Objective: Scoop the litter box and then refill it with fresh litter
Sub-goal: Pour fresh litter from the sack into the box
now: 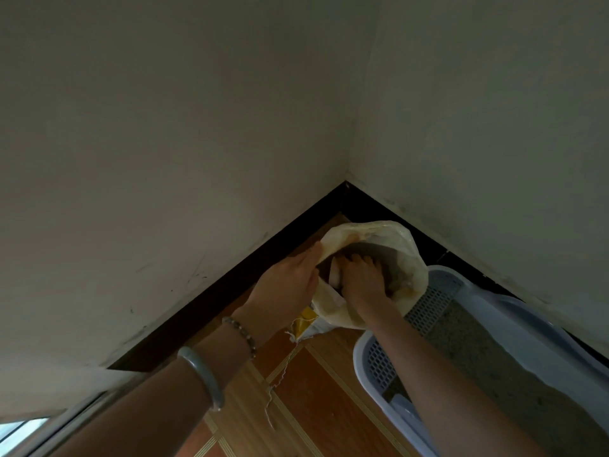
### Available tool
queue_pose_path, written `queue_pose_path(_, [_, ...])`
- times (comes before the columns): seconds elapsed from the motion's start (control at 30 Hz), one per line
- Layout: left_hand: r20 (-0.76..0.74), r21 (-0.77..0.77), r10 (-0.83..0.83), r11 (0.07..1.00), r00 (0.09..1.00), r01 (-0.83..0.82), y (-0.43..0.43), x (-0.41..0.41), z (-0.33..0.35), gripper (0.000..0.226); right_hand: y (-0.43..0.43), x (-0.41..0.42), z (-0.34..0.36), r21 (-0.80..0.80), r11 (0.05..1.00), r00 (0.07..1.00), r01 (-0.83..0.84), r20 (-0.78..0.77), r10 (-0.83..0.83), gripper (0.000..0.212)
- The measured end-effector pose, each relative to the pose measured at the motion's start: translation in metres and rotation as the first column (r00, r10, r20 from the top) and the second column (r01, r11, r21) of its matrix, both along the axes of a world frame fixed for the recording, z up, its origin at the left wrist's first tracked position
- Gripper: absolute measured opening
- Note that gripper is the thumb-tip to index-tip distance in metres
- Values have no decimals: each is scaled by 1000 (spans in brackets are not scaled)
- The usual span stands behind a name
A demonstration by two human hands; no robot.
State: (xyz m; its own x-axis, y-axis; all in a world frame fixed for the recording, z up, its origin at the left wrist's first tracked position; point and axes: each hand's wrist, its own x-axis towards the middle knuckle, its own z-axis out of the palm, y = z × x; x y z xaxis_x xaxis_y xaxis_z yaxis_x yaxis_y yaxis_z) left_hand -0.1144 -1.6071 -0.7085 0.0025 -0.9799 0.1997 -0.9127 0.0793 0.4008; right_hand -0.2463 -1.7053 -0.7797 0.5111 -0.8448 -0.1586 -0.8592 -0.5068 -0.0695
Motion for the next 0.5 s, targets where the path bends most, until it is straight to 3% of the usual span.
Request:
queue_pose_path(0.2, [28, 20, 7, 1000, 1000, -7, 0, -2, -8, 50, -3, 4, -11, 159, 987, 938, 11, 342, -65, 26])
queue_pose_path(0.37, [-20, 54, 64, 997, 998, -63, 1, -7, -1, 53, 4, -4, 10, 517, 853, 676, 70, 604, -422, 46])
queue_pose_path(0.5, [-193, 311, 252, 932, 948, -185, 4, -18, 1, 75, 10, -16, 22, 517, 854, 578, 65, 678, -454, 49])
